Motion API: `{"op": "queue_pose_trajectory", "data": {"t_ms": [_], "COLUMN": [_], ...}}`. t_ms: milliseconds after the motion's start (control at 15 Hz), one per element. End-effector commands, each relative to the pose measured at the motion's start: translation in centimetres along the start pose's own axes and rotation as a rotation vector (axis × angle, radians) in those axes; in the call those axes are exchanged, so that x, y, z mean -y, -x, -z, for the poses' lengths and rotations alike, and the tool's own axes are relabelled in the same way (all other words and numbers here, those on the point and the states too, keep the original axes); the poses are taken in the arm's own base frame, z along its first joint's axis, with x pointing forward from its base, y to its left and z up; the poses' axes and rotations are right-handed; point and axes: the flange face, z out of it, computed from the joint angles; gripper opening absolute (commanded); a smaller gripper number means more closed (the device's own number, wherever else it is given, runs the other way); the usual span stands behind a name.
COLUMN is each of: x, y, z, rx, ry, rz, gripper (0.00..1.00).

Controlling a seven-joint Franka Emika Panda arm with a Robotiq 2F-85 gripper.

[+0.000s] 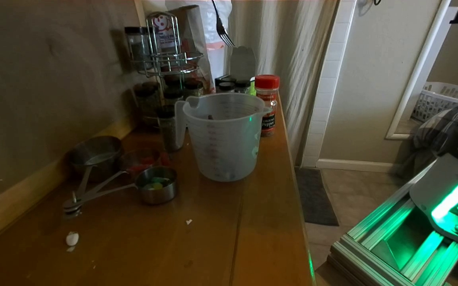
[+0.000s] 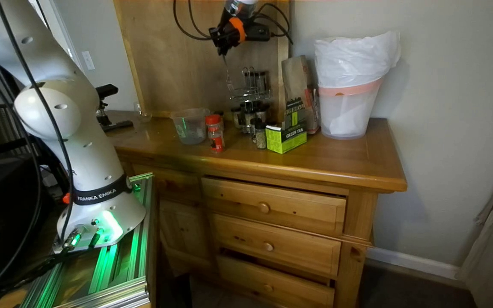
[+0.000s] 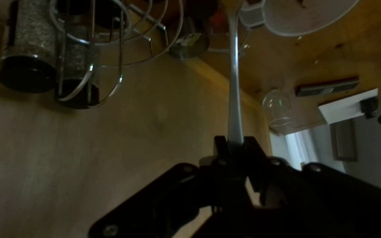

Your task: Pick up a fork and put it on the spice rack

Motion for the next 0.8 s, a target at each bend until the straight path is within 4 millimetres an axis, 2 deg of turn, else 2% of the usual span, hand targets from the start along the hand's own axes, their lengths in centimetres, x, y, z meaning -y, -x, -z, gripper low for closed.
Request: {"op": "queue_pose_trajectory", "data": {"t_ms": [0, 267, 400, 533, 733], "x": [-0.9, -2.4, -3.2, -3.8, -4.3], "y": [-2.0, -4.8, -5.5, -5.6, -4.6], "z": [-2.5, -5.2, -6.4, -7.3, -8.7], "rx": [0.131, 0.165, 0.217, 0.270, 0.369], "ry": [-0.027, 0.233, 0.344, 0.425, 0.465], "rz": [0.071, 0.097, 0.101, 0.089, 0.026], "gripper": [0.04, 0.04, 0.04, 0.04, 0.04]}}
